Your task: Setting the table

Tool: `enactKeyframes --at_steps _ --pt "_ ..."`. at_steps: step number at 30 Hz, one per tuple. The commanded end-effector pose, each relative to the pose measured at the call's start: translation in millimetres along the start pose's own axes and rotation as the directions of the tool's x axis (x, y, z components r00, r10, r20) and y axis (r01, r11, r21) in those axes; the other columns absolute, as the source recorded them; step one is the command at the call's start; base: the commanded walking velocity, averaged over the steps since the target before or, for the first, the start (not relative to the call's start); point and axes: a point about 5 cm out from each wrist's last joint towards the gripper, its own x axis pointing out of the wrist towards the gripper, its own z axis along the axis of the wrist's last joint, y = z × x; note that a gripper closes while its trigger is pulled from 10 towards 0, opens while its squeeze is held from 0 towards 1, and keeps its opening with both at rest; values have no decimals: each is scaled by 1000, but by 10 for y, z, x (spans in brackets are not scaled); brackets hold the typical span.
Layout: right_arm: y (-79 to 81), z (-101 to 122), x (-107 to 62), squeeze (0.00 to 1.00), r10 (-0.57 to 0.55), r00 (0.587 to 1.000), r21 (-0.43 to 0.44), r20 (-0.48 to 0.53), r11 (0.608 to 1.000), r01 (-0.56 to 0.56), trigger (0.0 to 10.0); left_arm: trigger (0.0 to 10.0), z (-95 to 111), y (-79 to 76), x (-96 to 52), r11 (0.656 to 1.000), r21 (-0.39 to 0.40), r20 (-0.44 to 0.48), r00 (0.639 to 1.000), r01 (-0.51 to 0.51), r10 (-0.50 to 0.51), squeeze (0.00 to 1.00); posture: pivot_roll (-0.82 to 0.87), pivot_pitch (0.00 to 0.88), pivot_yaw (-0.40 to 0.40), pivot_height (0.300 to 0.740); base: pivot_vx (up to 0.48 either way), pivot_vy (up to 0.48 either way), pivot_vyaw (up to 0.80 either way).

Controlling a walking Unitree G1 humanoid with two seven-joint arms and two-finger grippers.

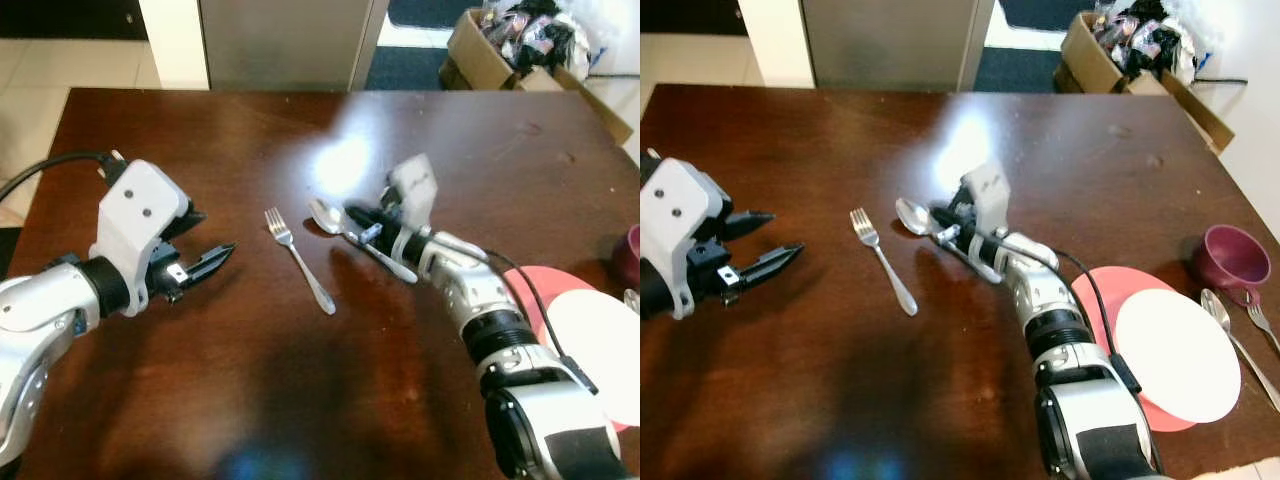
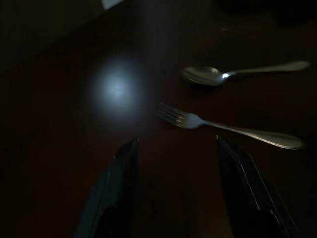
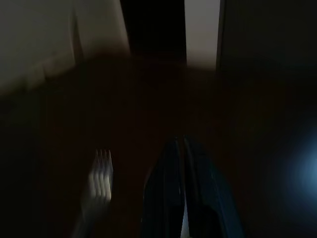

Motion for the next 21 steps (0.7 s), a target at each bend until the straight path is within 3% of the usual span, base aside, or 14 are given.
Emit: enactKeyframes --at_steps 1,5,7,10,13,14,18,21 --pt "54 66 -66 0 -20 998 61 67 998 16 10000 10000 -57 13 21 999 2 -26 999 -33 33 0 185 147 -22 740 0 0 0" --pt "227 159 -121 0 -38 989 83 142 996 26 10000 10000 -103 39 62 997 -12 -37 996 -79 79 0 160 136 -15 740 0 0 0" --pt "321 33 -188 0 -17 995 63 94 998 11 10000 10000 -115 11 94 997 -21 -34 997 -73 72 0 154 132 -12 740 0 0 0" --pt "233 -276 -266 0 6 997 -55 -83 998 -11 10000 10000 -117 -8 137 998 -24 -29 998 -62 61 0 142 126 -8 740 0 0 0" --pt "155 -388 -301 0 9 987 -98 -160 995 -25 10000 10000 -111 -8 151 998 -24 -25 998 -60 60 0 143 123 -12 740 0 0 0" --pt "-45 -541 -417 1000 31 946 -191 -323 977 -98 10000 10000 -97 12 164 997 -22 -18 997 -73 72 0 153 125 -18 740 0 0 0" --pt "-235 -515 -540 1000 28 896 -248 -443 957 -153 10000 10000 -106 31 143 995 -20 -22 995 -97 97 0 161 137 -24 740 0 0 0" --pt "-282 -472 -559 1000 54 882 -236 -469 954 -184 10000 10000 -127 33 118 994 -20 -32 994 -109 109 0 162 143 -23 740 0 0 0"
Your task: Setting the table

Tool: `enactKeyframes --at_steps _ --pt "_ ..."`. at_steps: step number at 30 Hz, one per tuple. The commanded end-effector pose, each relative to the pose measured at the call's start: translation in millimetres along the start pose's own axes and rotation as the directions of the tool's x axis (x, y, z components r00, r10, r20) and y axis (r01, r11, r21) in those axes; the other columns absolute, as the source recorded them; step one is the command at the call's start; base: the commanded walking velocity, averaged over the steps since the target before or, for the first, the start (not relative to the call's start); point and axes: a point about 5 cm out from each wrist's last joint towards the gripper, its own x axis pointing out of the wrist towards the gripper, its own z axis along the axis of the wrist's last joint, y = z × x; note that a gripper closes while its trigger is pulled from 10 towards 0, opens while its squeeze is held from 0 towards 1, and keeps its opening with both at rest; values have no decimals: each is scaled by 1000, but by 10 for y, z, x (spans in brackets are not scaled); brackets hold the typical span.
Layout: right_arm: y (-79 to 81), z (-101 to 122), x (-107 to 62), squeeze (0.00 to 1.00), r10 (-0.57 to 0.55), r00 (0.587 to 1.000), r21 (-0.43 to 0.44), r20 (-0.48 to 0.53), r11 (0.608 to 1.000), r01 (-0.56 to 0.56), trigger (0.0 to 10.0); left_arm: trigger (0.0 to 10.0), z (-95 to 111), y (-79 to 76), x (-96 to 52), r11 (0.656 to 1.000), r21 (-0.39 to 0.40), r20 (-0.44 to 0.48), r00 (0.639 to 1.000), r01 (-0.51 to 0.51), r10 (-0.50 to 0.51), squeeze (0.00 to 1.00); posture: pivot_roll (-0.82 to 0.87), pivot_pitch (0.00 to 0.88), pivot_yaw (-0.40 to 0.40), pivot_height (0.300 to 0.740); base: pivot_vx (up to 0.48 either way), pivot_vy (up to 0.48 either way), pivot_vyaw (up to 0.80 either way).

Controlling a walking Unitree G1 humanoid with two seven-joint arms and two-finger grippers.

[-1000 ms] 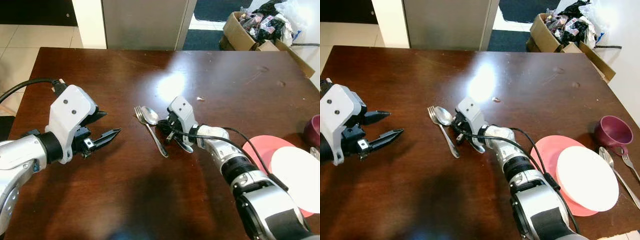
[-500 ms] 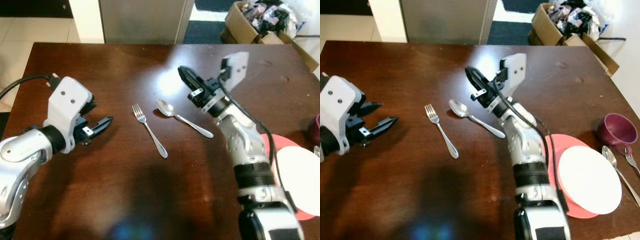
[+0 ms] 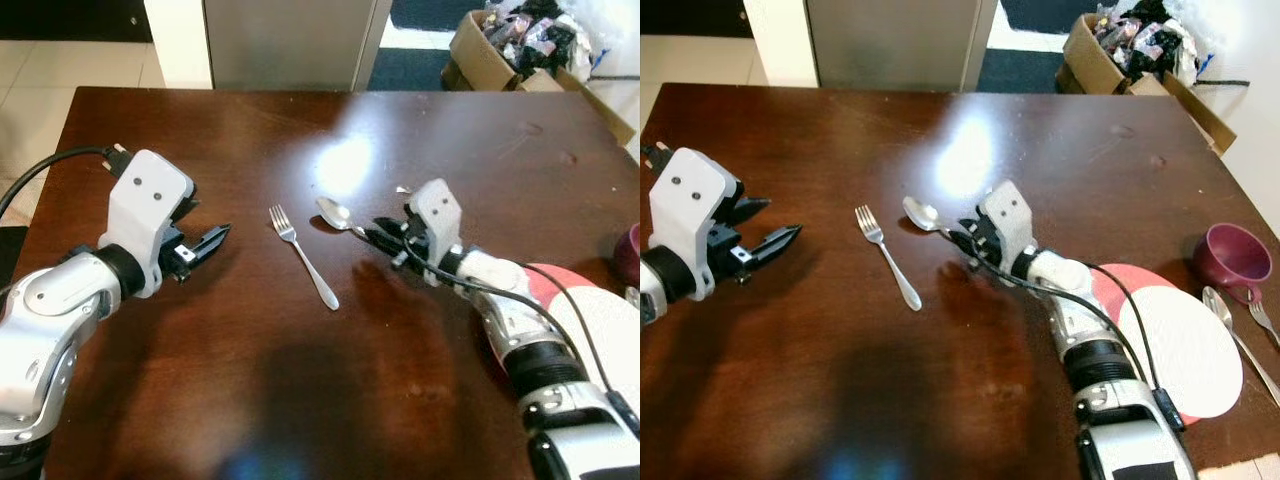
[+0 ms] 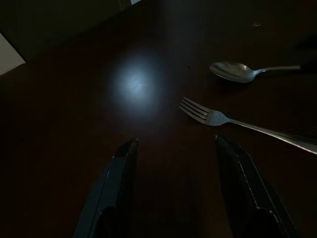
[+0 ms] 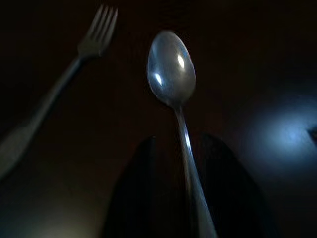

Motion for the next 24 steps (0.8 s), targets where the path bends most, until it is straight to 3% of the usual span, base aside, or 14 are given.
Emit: enactKeyframes --at_steps 1,5,6,13,24 --pt "-9 -5 -6 1000 27 1000 6 -16 1000 -27 10000 10000 -35 -6 -22 1000 -3 -13 1000 -7 7 0 162 143 -23 740 0 0 0" --pt "34 8 43 1000 111 994 73 21 991 -112 10000 10000 -36 0 -43 1000 0 -19 1000 -9 9 0 174 159 -16 740 0 0 0" --pt "43 11 62 31 128 991 80 26 988 -129 10000 10000 -33 3 -50 1000 1 -21 1000 -9 9 0 179 163 -14 740 0 0 0" --pt "-16 -11 145 0 128 992 60 -11 990 -127 10000 10000 -37 48 -154 1000 17 -52 999 -14 14 0 214 202 3 740 0 0 0" --pt "-164 -18 103 0 65 996 20 -65 998 -64 10000 10000 -34 71 -235 1000 20 -76 997 -17 18 0 235 226 15 740 0 0 0"
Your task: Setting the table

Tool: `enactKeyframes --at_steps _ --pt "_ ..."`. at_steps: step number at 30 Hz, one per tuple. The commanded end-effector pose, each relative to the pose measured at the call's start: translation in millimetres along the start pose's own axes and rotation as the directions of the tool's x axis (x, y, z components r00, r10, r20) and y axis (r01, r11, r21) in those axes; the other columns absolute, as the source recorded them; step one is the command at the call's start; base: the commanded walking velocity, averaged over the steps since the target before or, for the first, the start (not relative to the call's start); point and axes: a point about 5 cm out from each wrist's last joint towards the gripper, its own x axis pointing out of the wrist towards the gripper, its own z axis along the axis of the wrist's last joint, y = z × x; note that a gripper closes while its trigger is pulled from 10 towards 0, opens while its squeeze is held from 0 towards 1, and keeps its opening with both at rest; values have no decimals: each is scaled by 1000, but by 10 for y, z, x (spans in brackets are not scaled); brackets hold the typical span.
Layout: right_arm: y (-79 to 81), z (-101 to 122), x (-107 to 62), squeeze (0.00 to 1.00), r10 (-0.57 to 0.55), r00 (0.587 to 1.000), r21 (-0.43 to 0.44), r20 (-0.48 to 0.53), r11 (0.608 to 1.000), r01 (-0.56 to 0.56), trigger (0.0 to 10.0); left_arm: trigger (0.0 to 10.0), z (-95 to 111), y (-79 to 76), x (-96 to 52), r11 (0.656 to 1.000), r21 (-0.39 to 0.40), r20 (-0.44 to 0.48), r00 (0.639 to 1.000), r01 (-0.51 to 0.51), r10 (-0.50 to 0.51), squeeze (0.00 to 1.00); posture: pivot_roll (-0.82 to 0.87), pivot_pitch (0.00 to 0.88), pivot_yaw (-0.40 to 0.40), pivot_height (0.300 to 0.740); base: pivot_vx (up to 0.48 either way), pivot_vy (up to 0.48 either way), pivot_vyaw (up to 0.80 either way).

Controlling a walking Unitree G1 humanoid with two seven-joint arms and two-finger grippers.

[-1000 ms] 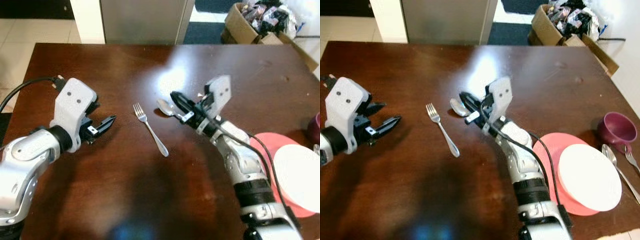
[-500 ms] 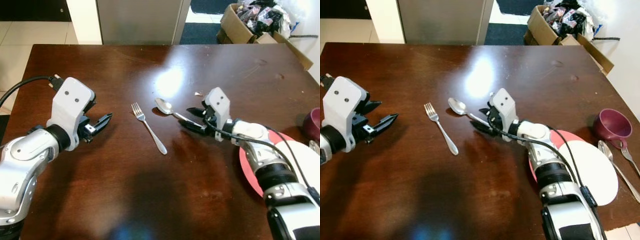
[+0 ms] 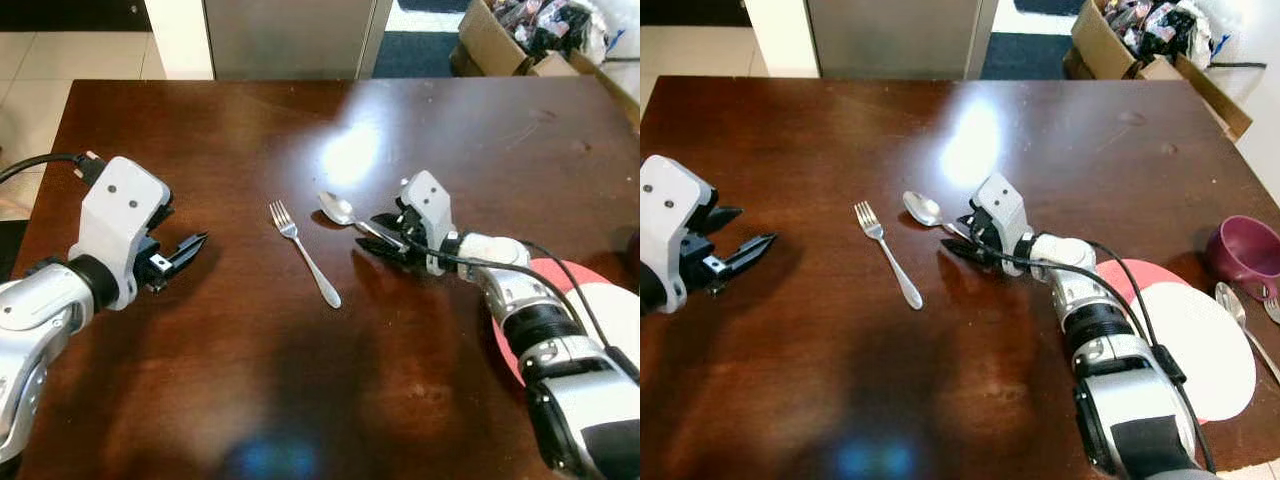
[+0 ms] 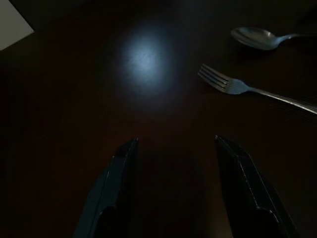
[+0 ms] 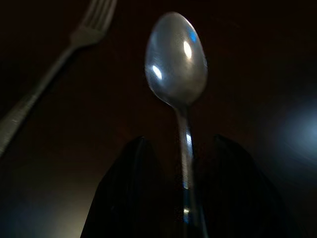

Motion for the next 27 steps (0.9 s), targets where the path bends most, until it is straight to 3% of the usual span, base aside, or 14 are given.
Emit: enactKeyframes --at_steps 1,3,5,6,14,23,27 --pt "-15 -83 -33 0 -6 999 9 -34 1000 7 10000 10000 -24 -21 -41 1000 1 -22 1000 13 -13 0 241 227 18 740 0 0 0" --pt "-1 -104 -29 0 5 999 23 -39 1000 -4 10000 10000 -25 -20 -46 1000 2 -24 1000 13 -13 0 242 226 19 740 0 0 0" --pt "58 -174 -13 0 44 997 54 -57 998 -41 7608 10000 -25 -14 -53 1000 2 -27 1000 12 -12 0 242 221 18 740 0 0 0" --pt "94 -211 -6 0 74 995 82 -61 994 -68 0 10000 -25 -11 -52 1000 2 -28 1000 10 -10 0 241 218 16 740 0 0 0" --pt "266 -371 -25 0 239 967 147 -87 963 -225 0 10000 -12 -23 -20 1000 -4 -20 1000 8 -9 0 230 206 12 740 0 0 0" --pt "253 -361 -24 0 228 972 176 -60 961 -215 0 10000 -10 -32 17 1000 -10 -10 1000 5 -5 0 221 191 6 740 0 0 0" --pt "271 -287 16 0 220 975 228 37 948 -223 0 10000 -16 -52 60 1000 -18 1 1000 0 0 0 208 171 -6 740 0 0 0"
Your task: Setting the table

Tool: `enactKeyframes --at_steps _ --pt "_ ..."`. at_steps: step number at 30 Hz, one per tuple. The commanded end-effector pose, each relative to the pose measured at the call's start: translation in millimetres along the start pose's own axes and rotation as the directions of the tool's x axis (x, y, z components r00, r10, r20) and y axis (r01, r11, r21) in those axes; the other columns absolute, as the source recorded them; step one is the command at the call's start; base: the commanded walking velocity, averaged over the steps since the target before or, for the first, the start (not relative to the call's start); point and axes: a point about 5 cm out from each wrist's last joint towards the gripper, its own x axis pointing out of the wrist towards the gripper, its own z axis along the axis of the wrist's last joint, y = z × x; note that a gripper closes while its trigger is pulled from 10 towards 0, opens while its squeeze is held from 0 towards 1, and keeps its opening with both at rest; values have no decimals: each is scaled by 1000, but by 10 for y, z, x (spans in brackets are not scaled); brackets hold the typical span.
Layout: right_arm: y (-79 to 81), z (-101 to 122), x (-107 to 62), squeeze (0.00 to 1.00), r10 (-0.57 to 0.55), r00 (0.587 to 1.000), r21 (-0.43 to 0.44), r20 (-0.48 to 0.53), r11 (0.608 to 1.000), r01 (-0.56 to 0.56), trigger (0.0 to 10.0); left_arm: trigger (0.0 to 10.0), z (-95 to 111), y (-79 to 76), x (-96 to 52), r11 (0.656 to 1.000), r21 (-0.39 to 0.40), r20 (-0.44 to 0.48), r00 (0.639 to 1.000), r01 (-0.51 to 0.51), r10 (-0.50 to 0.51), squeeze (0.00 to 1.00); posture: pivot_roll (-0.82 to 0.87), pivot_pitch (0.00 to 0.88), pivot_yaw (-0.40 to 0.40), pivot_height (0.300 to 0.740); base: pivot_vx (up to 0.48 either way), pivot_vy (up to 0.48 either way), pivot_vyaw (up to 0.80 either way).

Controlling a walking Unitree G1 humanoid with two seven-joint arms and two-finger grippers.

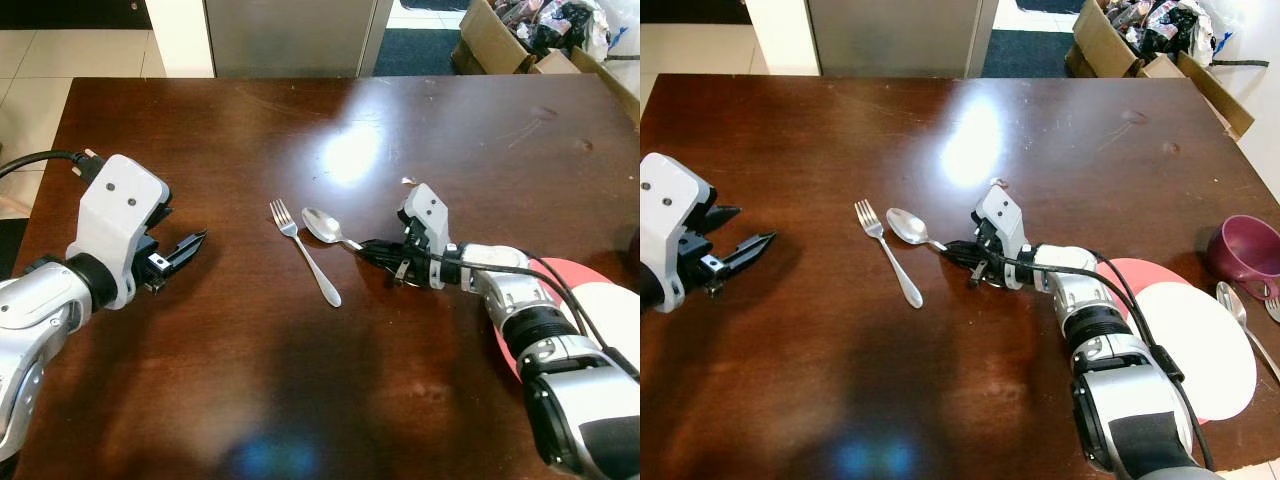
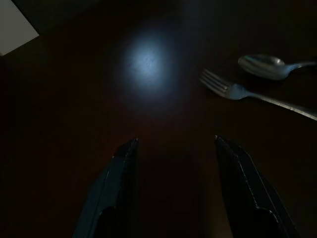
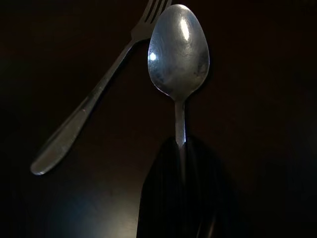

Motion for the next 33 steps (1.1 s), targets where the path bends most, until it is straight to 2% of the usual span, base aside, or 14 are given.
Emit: enactKeyframes --at_steps 1,4,5,6,8,9,11,12,15,16,22,25,26,33 --pt "63 -133 7 0 16 1000 84 14 996 -17 0 10000 -47 -40 27 1000 -4 -13 1000 13 -13 0 206 168 -8 740 0 0 0" --pt "53 27 40 0 -17 989 106 145 994 2 0 10000 -52 -58 70 1000 -12 -5 1000 9 -9 0 192 152 -11 740 0 0 0" --pt "31 127 52 0 -68 975 100 210 994 48 549 10000 -54 -64 93 1000 -16 1 1000 6 -6 0 183 144 -10 740 0 0 0" --pt "17 243 59 0 -125 952 105 278 989 100 4980 10000 -55 -69 120 1000 -22 7 1000 -6 6 0 173 135 -8 740 0 0 0" --pt "6 322 55 0 -165 932 115 324 984 134 4980 10000 -57 -73 143 1000 -27 11 1000 -14 14 0 168 130 -8 740 0 0 0" --pt "-14 466 9 0 -338 853 134 398 941 310 10000 10000 -52 -50 212 997 -44 26 997 -68 69 0 146 98 2 740 0 0 0" --pt "-20 516 -53 0 -454 776 166 437 889 427 10000 10000 -54 -21 256 992 -59 33 993 -110 112 0 137 85 15 740 0 0 0" --pt "-20 516 -53 0 -454 776 166 437 889 427 10000 10000 -54 -21 256 992 -59 33 993 -110 112 0 137 85 15 740 0 0 0" --pt "52 459 -145 0 -605 652 283 457 794 538 10000 10000 -60 38 267 984 -66 39 985 -162 165 0 152 55 26 740 0 0 0" --pt "87 424 -162 0 -630 631 301 453 774 556 10000 10000 -62 50 266 982 -64 42 983 -175 178 0 157 51 27 740 0 0 0" --pt "319 304 -46 0 -664 620 374 418 748 549 10000 10000 -158 46 234 957 -112 34 962 -266 271 0 171 13 -19 740 0 0 0" --pt "328 331 -36 0 -668 614 384 420 744 547 10000 10000 -172 31 236 952 -125 37 958 -279 286 0 169 15 -31 740 0 0 0" --pt "347 373 -14 0 -670 618 391 411 742 544 10000 10000 -222 13 238 929 -175 40 940 -326 338 0 165 15 -60 740 0 0 0" --pt "370 393 8 0 -662 647 397 378 747 533 10000 10000 -281 2 202 884 -245 42 906 -399 421 0 177 23 -82 740 0 0 0"
